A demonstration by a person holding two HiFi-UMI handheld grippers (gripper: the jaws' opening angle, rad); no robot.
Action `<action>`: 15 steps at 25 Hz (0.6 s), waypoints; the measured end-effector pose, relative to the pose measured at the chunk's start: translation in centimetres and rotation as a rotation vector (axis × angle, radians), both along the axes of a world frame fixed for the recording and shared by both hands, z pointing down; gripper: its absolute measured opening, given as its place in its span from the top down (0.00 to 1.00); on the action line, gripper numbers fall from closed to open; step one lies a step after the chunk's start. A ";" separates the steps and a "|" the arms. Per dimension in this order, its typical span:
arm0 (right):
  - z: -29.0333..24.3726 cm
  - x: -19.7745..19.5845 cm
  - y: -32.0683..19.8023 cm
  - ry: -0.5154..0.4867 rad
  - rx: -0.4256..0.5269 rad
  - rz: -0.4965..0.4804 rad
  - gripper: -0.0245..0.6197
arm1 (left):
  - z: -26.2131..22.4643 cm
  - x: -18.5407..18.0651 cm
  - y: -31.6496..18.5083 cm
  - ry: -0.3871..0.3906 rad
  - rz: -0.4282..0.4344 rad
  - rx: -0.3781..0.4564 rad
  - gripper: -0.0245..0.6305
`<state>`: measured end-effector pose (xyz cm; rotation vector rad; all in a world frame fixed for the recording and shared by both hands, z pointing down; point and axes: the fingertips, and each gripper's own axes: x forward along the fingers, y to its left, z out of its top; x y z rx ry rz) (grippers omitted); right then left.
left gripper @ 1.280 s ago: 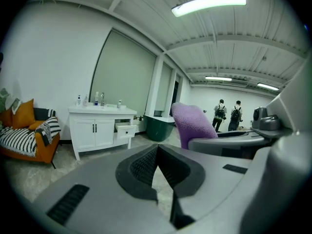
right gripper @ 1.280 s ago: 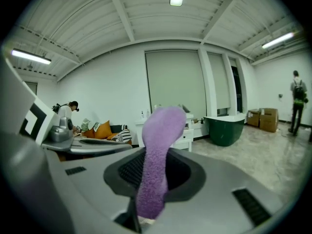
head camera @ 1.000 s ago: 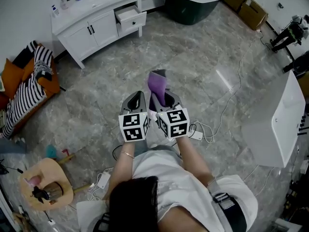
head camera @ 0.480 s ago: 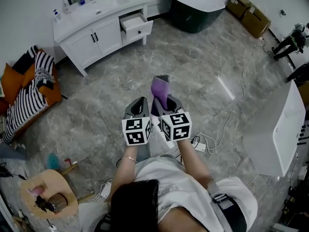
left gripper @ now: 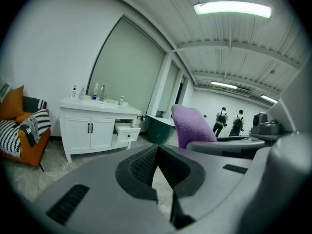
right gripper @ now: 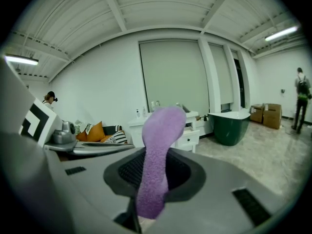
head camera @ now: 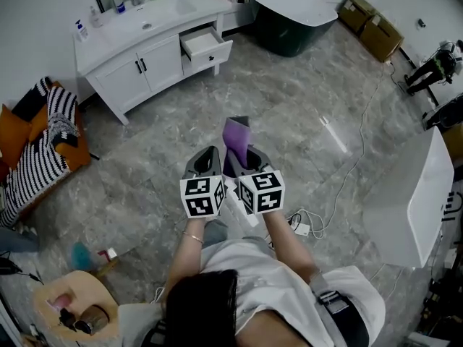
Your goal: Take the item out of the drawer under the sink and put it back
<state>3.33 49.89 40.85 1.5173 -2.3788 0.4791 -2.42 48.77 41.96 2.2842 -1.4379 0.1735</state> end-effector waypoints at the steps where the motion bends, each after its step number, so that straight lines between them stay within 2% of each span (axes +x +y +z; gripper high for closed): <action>1: 0.0 -0.3 -0.6 -0.005 0.001 0.004 0.81 | -0.2 -0.3 -0.5 0.010 0.012 0.006 0.96; 3: -0.2 -1.2 -1.6 -0.039 0.014 0.009 0.81 | -0.5 -0.8 -1.4 0.025 0.045 0.026 0.96; 5: -0.5 -2.1 -2.4 -0.079 0.025 0.019 0.81 | -0.5 -1.6 -2.3 0.000 0.058 0.035 0.96; 7: -0.5 -2.6 -3.4 -0.075 0.021 0.030 0.81 | -0.4 -2.4 -3.4 -0.024 0.059 0.037 0.96; 12: -0.4 -3.4 -5.4 -0.111 0.014 0.052 0.81 | -0.5 -3.6 -5.3 -0.012 0.066 0.039 0.96; 15: -0.3 -3.7 -5.9 -0.091 0.016 0.062 0.81 | -0.4 -4.4 -6.1 -0.003 0.059 0.037 0.96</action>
